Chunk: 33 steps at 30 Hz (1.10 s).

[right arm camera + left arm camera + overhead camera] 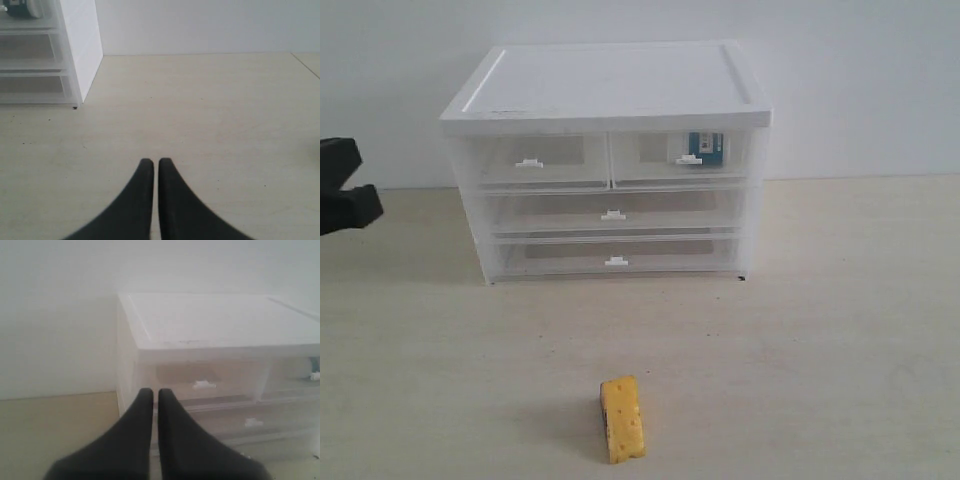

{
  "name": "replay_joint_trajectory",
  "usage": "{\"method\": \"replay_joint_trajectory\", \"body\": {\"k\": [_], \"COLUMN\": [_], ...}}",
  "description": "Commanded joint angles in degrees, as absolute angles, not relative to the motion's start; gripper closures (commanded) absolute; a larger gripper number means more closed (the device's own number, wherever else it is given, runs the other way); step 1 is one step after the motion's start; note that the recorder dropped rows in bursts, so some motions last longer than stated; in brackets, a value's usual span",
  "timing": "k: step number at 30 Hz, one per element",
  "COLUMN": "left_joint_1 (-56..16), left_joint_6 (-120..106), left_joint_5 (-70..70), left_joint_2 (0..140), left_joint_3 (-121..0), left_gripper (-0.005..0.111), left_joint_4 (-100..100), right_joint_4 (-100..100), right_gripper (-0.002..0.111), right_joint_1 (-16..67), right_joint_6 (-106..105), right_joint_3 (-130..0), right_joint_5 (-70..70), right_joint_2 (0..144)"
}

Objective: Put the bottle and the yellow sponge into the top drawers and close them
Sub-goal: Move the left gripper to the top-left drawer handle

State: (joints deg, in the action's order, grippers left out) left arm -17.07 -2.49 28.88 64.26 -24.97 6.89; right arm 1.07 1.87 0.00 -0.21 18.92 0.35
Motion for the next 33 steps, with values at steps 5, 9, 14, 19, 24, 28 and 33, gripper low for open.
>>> {"method": "replay_joint_trajectory", "body": {"k": [5,9,14,19,24,28,33], "left_joint_1": [-34.06,-37.96,-37.85,-37.85,-37.85,-37.85,-37.85], "left_joint_6": [-20.21,-18.74,-13.56,-13.56,-10.67,-9.42,-9.42], "left_joint_5": [53.49,63.19,66.62,65.59,66.22,65.68,68.35], "left_joint_2": [80.24,87.61,92.73,95.44,97.50,99.59,103.70], "left_joint_3": [-25.32,-25.32,-25.42,-26.91,-30.24,-32.52,-35.19], "left_gripper": [0.102,0.102,0.099,0.054,0.008,0.013,0.014], "left_joint_4": [29.53,29.62,29.17,24.09,20.35,20.71,26.22], "right_joint_4": [1.10,1.10,1.10,1.10,1.10,1.10,1.10], "right_gripper": [0.107,0.107,0.107,0.107,0.107,0.107,0.107], "right_joint_1": [1.71,1.71,1.71,1.71,1.71,1.71,1.71], "right_joint_6": [-0.41,-0.41,-0.41,-0.30,-0.30,-0.30,-0.30], "right_joint_3": [0.00,0.00,0.00,0.00,0.00,0.00,0.00], "right_joint_5": [18.45,18.45,18.45,18.45,18.45,18.45,18.45], "right_joint_2": [0.00,0.00,0.00,0.00,0.00,0.00,0.00]}}
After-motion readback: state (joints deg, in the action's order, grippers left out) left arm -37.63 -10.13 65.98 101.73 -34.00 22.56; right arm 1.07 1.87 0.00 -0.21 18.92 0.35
